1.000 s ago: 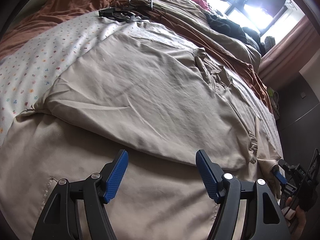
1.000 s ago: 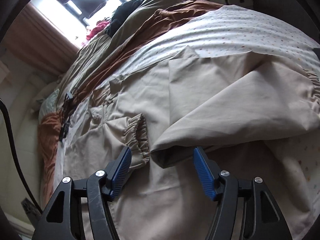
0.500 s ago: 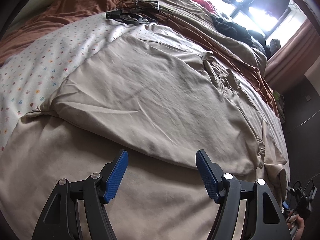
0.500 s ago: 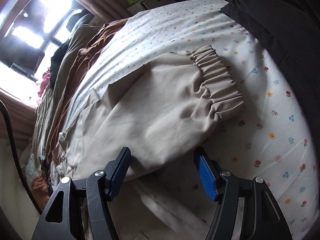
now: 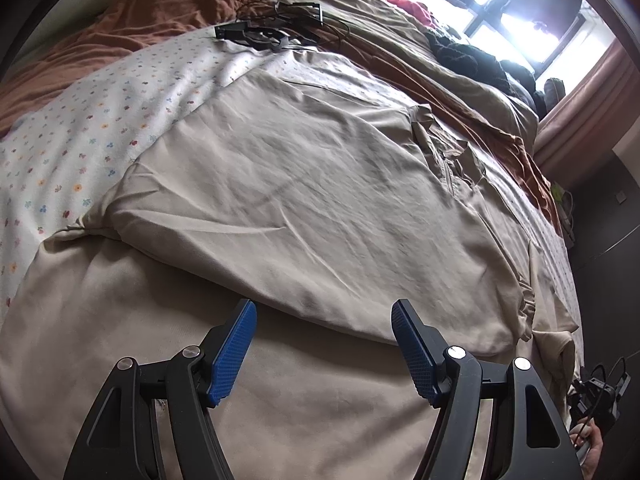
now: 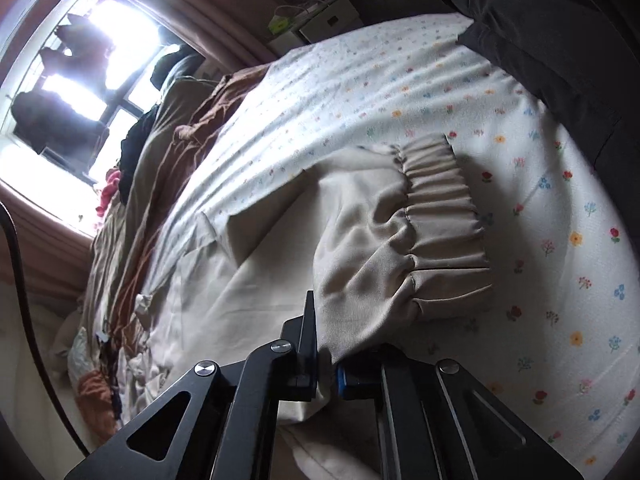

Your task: Fold large clothes

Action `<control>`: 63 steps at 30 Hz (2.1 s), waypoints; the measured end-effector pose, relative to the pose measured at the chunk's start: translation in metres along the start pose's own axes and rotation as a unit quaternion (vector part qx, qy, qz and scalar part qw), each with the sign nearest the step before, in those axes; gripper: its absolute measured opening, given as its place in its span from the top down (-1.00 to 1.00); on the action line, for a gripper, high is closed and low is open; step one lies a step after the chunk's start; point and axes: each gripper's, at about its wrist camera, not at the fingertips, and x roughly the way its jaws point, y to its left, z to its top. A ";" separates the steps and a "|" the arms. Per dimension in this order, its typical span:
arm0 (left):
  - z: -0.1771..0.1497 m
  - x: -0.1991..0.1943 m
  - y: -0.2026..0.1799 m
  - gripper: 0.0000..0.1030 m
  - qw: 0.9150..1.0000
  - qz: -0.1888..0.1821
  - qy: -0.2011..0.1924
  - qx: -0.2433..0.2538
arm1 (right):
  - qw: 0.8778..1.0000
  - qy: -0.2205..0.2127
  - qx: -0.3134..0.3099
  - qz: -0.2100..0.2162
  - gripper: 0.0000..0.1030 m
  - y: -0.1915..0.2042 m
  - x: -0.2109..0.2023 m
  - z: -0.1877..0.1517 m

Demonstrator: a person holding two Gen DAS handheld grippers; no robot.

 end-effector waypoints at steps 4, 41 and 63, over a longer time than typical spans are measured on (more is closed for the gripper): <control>0.000 -0.003 0.000 -0.38 1.000 -0.004 -0.003 -0.002 | 0.998 -0.048 -0.027 0.034 0.88 0.028 -0.034 0.001; 0.026 -0.040 0.081 -0.38 0.990 -0.005 -0.051 -0.130 | 0.898 0.216 -0.315 0.218 -0.07 0.289 0.048 -0.273; 0.012 0.001 -0.049 -0.39 0.995 -0.004 0.009 0.095 | 0.974 0.187 -0.084 0.094 -0.13 0.146 0.035 -0.149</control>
